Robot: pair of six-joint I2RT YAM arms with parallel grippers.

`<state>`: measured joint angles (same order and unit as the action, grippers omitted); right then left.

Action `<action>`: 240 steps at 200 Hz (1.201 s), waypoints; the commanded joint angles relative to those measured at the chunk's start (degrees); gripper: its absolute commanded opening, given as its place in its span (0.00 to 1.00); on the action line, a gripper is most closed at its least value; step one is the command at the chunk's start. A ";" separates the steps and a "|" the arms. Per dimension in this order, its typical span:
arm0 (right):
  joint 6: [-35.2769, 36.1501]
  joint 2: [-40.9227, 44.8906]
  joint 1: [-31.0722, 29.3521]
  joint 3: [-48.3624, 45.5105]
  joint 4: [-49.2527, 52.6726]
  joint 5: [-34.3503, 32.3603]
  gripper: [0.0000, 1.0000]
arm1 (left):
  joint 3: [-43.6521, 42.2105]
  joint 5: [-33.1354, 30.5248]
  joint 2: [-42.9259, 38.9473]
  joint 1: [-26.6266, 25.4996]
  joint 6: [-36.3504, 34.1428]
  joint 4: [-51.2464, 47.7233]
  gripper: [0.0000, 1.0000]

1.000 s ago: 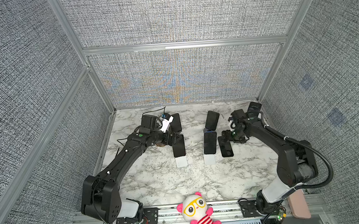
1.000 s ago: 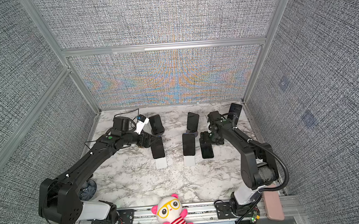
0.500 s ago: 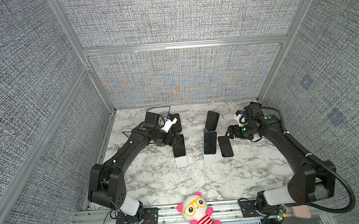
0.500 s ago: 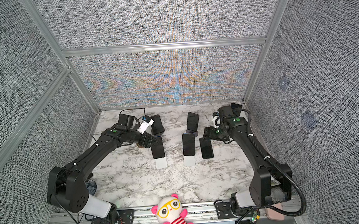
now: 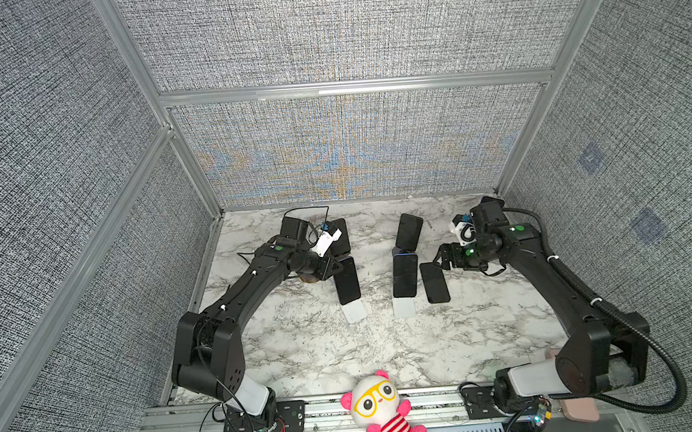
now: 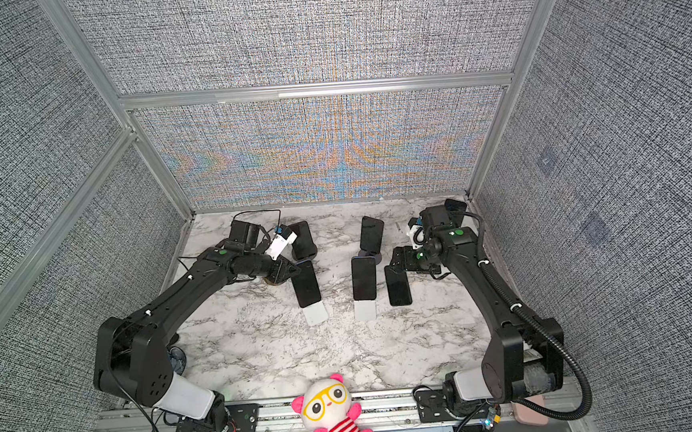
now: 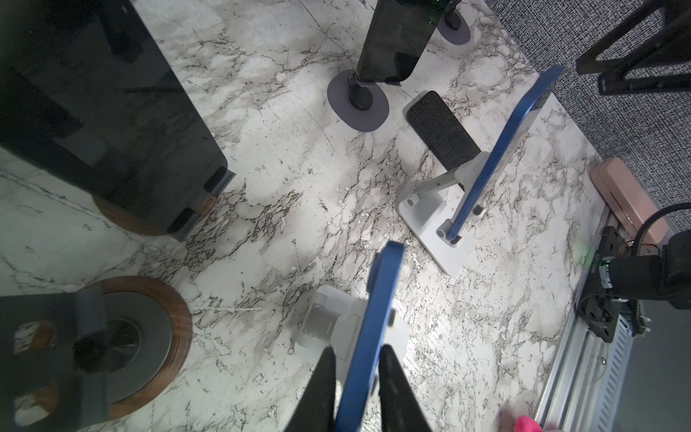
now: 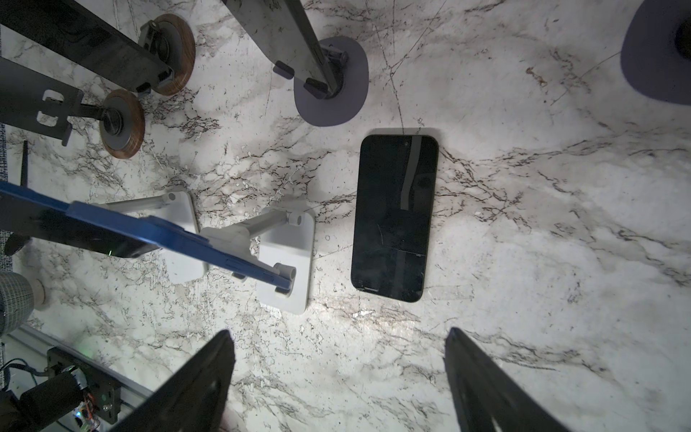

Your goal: Remove the phone from the phone stand

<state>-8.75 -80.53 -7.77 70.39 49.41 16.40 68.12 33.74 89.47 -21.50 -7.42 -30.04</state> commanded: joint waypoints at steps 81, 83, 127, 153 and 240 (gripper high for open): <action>2.67 2.78 -0.28 0.10 0.44 2.24 0.87 | 0.05 2.37 -0.88 0.11 2.61 1.46 0.00; 2.79 2.93 -0.35 0.10 0.43 2.28 0.86 | 0.01 2.45 -0.94 0.07 2.72 1.61 0.00; 4.83 6.54 -1.86 0.75 0.07 2.23 0.86 | -0.63 4.01 -4.04 0.09 5.01 2.89 0.00; 5.57 8.45 -3.71 2.21 0.42 1.53 0.86 | -0.62 5.55 -6.22 0.09 6.78 3.74 0.00; 12.55 9.81 -23.56 9.96 -4.57 -0.74 0.86 | -0.73 13.75 -15.13 0.12 24.21 12.19 0.00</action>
<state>0.73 -69.12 -27.51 77.82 47.16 15.44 64.95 43.86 74.46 -21.45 9.85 -20.51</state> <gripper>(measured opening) 0.861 0.094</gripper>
